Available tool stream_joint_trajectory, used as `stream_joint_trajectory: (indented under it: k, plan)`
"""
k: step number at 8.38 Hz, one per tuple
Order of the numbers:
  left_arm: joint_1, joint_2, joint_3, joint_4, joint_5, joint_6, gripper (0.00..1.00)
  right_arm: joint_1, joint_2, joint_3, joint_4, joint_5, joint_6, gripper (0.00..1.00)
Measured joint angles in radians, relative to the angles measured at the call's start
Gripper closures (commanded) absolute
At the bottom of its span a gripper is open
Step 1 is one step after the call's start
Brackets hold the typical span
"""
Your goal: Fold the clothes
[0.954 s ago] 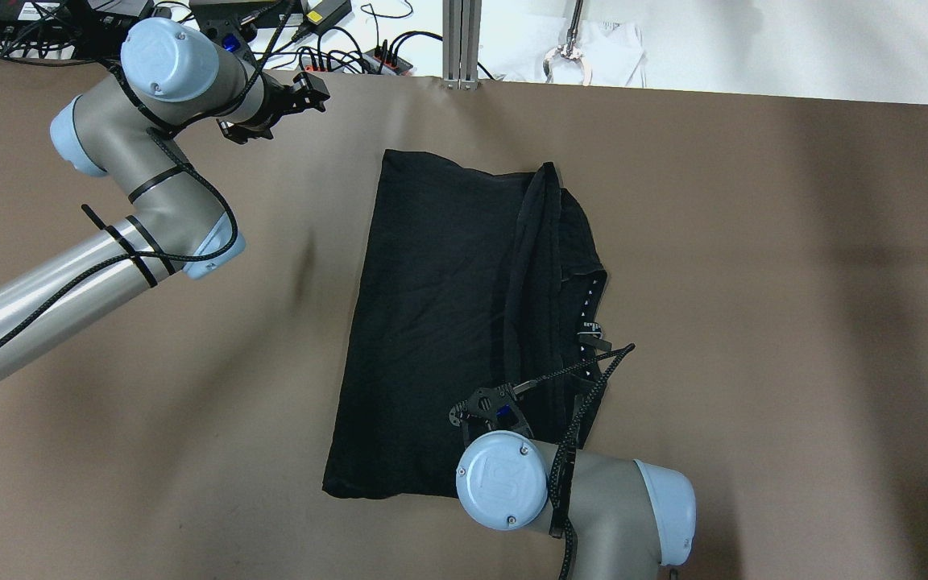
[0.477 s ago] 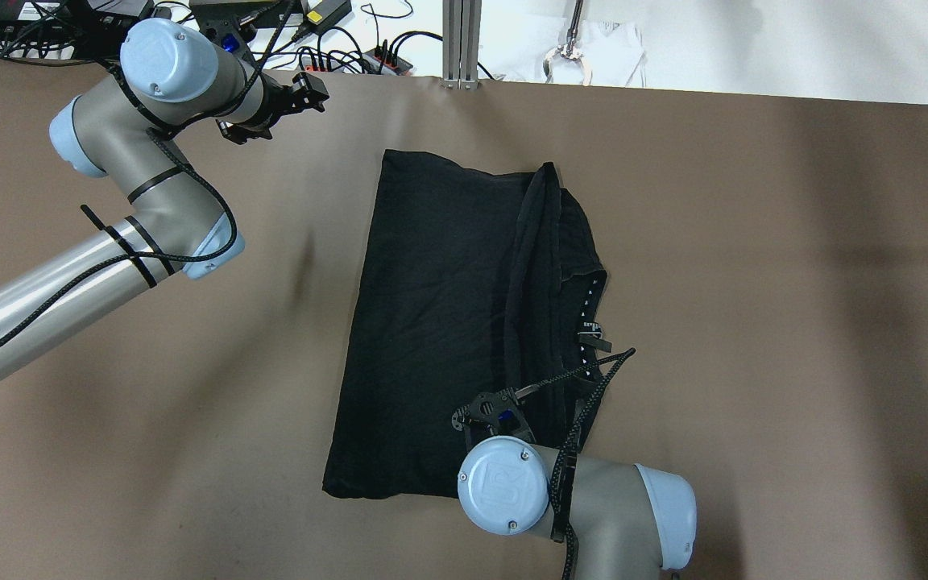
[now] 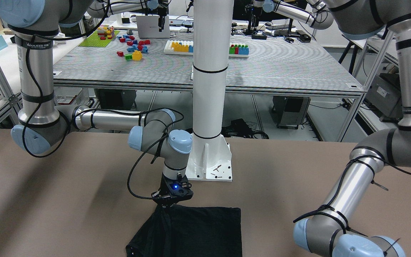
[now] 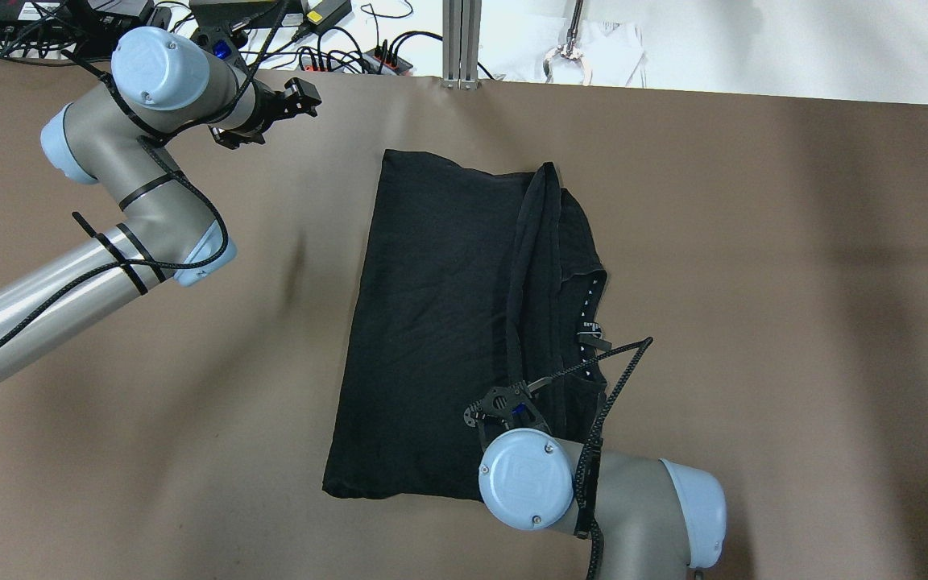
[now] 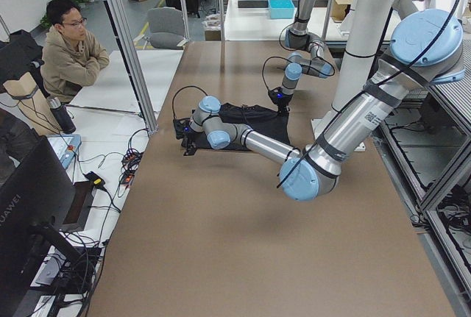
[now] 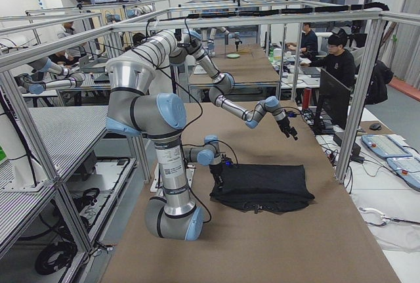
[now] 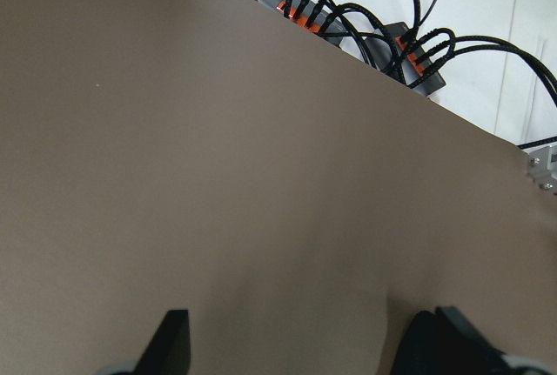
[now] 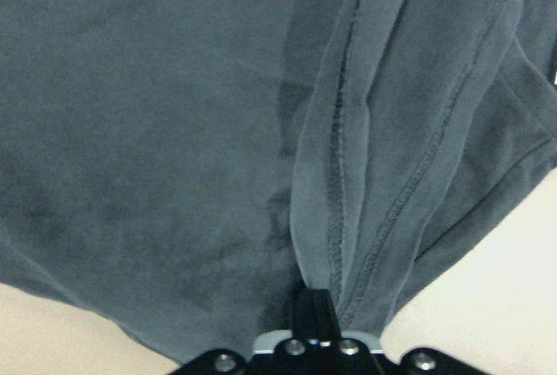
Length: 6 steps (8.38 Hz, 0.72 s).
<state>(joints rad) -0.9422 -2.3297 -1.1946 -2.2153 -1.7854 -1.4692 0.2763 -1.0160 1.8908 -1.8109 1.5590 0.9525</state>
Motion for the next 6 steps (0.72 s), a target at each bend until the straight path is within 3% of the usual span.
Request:
stream_joint_trajectory:
  k: [4, 5, 6]
  plan:
    - [0.004, 0.027, -0.027, -0.001, 0.002, 0.0, 0.0, -0.01, -0.175, 0.128, -0.033, -0.009, -0.004, 0.99]
    - [0.005, 0.036, -0.036, 0.0, 0.002, 0.0, 0.0, -0.029, -0.201, 0.141, -0.035, -0.011, 0.04, 0.82]
    - [0.005, 0.041, -0.041, 0.0, 0.003, 0.0, 0.0, -0.042, -0.214, 0.149, -0.036, -0.012, 0.07, 0.28]
